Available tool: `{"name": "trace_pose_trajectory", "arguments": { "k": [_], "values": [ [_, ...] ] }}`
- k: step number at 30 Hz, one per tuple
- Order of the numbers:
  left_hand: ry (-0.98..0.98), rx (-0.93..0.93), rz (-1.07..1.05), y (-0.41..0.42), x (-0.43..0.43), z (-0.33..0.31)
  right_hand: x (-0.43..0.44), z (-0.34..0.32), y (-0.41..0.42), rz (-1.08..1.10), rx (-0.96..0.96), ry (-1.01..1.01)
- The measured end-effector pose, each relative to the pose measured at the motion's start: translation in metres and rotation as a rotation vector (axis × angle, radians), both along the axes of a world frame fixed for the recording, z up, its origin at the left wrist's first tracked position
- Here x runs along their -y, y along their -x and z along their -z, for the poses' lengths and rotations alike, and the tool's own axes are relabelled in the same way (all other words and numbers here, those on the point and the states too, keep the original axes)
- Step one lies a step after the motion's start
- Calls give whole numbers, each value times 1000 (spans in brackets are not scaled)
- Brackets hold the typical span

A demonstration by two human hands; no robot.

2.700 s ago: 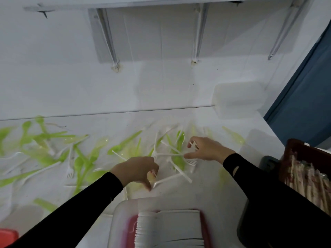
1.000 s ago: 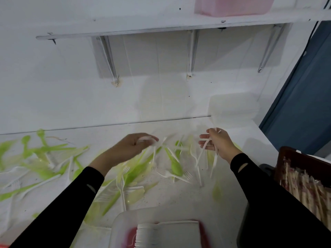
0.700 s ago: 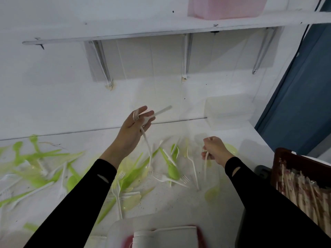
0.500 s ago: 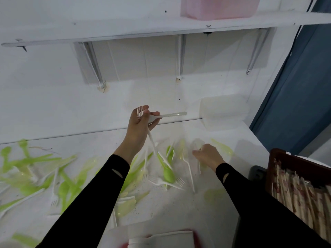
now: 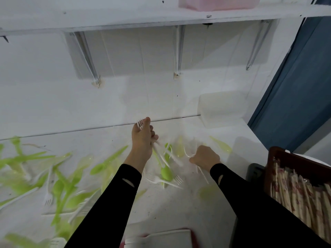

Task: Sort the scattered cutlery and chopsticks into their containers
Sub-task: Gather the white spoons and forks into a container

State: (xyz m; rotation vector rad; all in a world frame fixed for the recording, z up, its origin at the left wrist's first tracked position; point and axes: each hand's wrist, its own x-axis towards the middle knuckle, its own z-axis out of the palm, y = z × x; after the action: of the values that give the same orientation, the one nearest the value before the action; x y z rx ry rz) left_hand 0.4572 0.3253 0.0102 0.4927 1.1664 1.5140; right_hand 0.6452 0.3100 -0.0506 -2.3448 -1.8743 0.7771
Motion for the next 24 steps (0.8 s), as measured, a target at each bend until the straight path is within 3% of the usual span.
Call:
{"name": "trace_pose_trajectory", "arguments": {
  "k": [6, 9, 11, 13, 16, 19, 21, 24],
  "values": [
    [84, 99, -43, 14, 8, 14, 0, 2, -2, 28, 18, -60],
    [12, 215, 42, 13, 15, 18, -1, 0, -4, 60, 40, -105],
    [-23, 191, 108, 12, 18, 21, -2, -1, -7, 92, 1, -118],
    [-15, 127, 121, 13, 19, 26, -4, -6, -8, 160, -128, -153],
    [9, 0, 94, 15, 20, 31, -6, -22, -2, 220, -524, -219],
    [72, 25, -26, 14, 16, 32, 4, -42, 11, 164, -911, -61],
    [142, 7, -62, 15, 13, 32, 13, -52, 19, 70, -1017, 62],
    [215, 5, 2, 17, 11, 31, 22, -59, 28, -30, -1020, 219]
  ]
}}
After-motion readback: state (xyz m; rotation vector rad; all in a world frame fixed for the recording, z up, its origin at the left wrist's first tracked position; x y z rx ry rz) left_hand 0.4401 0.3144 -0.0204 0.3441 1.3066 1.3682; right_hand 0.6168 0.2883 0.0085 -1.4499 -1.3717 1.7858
